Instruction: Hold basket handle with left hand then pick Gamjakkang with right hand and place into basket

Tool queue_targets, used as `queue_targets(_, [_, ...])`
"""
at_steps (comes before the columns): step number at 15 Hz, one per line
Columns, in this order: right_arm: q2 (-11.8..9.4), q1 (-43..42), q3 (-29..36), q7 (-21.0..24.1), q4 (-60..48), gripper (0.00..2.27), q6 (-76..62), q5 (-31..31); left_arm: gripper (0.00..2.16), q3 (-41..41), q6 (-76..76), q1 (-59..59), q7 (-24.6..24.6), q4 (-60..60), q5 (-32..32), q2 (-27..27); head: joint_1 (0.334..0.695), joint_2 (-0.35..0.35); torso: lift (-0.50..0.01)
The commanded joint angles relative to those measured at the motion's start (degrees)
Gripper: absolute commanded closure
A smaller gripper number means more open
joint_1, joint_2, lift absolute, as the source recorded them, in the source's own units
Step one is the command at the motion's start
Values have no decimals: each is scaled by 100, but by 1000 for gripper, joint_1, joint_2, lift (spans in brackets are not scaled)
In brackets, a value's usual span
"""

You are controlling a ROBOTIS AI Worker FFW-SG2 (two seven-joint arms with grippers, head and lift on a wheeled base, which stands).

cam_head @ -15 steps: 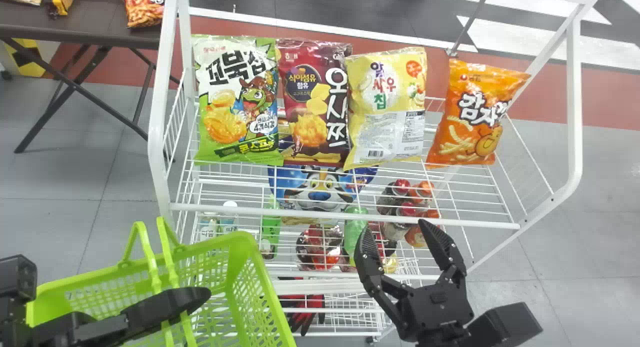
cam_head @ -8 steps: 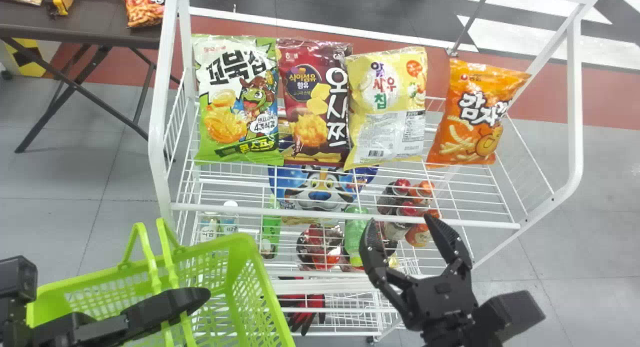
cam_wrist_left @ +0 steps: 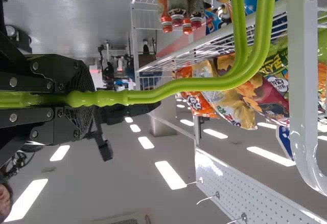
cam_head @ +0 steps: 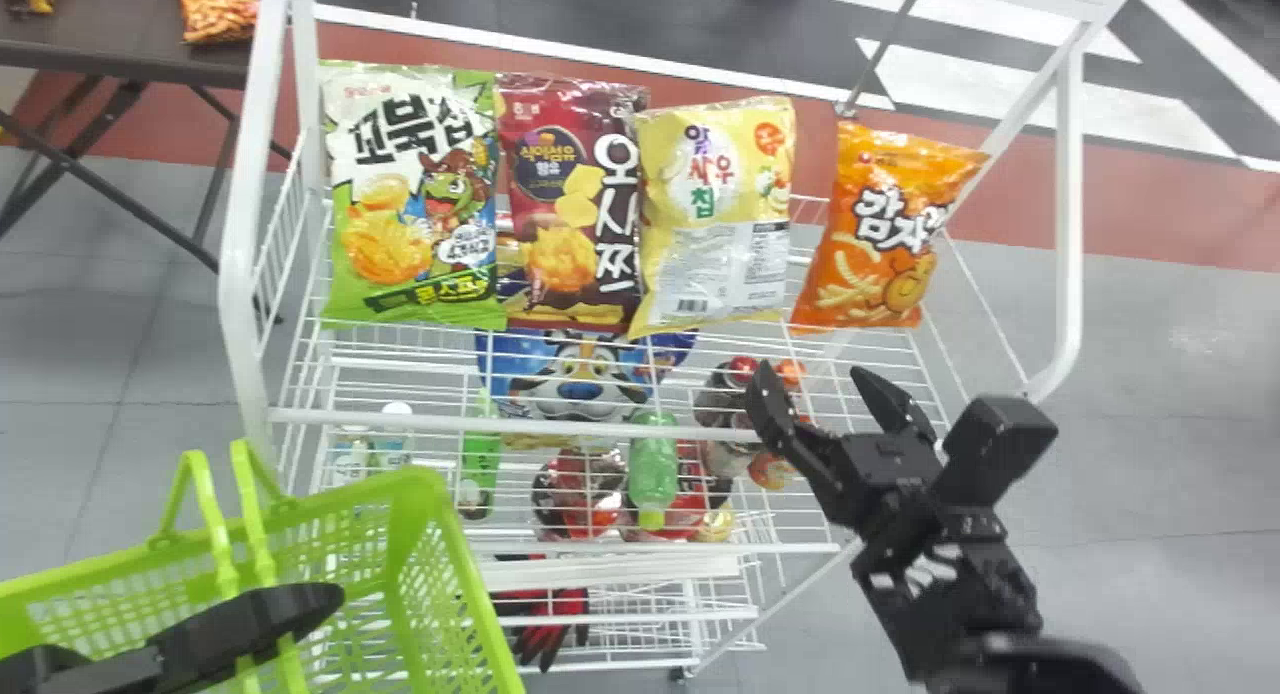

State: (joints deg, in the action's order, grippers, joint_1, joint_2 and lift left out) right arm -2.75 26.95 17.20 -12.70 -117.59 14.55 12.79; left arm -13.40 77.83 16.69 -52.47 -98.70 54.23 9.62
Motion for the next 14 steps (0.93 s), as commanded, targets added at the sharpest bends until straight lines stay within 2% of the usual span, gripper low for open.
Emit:
queue_targets(1, [-50, -603, 451, -30, 87, 36, 809, 118, 2148, 4, 0, -8, 0, 0, 0, -4, 695, -350, -17])
queue_targets(5, [-199, -1561, 934, -136, 588, 33, 1776, 101, 2148, 4, 0, -8, 0, 0, 0, -4, 695, -350, -17])
queue_targets(9, [-568, -2317, 1137, -136, 1186, 33, 2461, 162, 2148, 13, 18, -69, 9, 0, -9, 23, 695, -350, -17])
queue_targets(11, [-647, -2633, 1137, -136, 1414, 33, 2567, 83, 2148, 13, 18, -69, 0, 0, 0, 32, 695, -350, -17])
queue_targets(14, [-937, -3231, 1031, -136, 2100, 33, 2637, -31, 2148, -5, 18, -60, -26, 0, 9, 40, 695, -350, -17])
